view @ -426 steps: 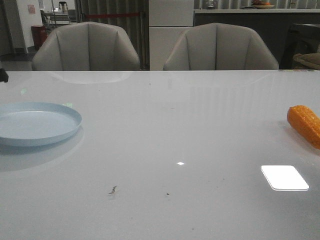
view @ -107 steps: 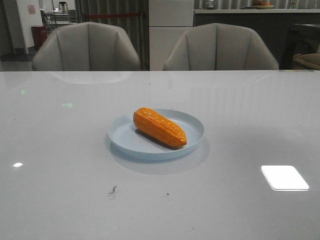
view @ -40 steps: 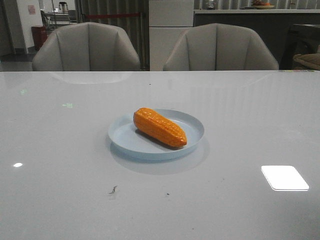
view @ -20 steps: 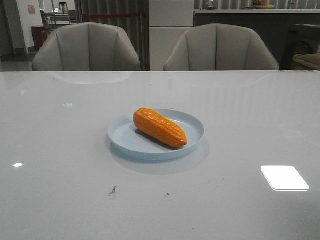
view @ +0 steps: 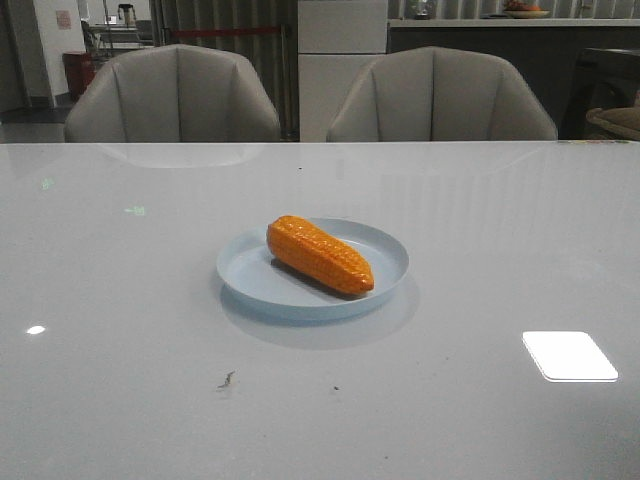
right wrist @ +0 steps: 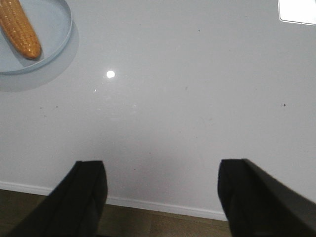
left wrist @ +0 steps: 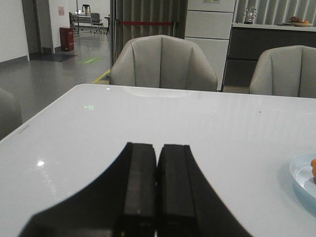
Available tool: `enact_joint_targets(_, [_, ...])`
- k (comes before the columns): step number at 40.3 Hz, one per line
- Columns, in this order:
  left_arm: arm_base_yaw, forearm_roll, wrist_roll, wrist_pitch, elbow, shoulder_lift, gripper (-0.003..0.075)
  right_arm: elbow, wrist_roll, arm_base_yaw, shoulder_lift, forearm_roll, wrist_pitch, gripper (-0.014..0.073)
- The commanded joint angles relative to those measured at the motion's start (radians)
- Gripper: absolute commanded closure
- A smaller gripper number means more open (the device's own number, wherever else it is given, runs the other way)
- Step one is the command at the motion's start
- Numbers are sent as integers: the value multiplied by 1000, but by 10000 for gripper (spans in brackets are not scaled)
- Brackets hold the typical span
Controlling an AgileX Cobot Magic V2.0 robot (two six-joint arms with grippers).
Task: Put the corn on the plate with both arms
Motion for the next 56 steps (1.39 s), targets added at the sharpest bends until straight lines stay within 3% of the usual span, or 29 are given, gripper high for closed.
enact_joint_targets(1, [-1, -14, -13, -94, 37, -2, 627, -25, -4, -6, -2, 11, -57, 15])
enact_joint_targets(35, [-1, -14, -13, -94, 37, -2, 627, -25, -4, -6, -3, 11, -56, 15])
enact_joint_targets(43, [-1, -14, -13, -94, 37, -2, 627, -11, -4, -5, -98, 10, -88, 18])
enact_joint_targets(49, [-1, -14, -13, -94, 37, -2, 627, 50, -4, -4, -224, 10, -192, 125])
enact_joint_targets(56, [-1, -14, -13, -94, 37, -2, 627, 174, -4, -4, -394, 10, -398, 354])
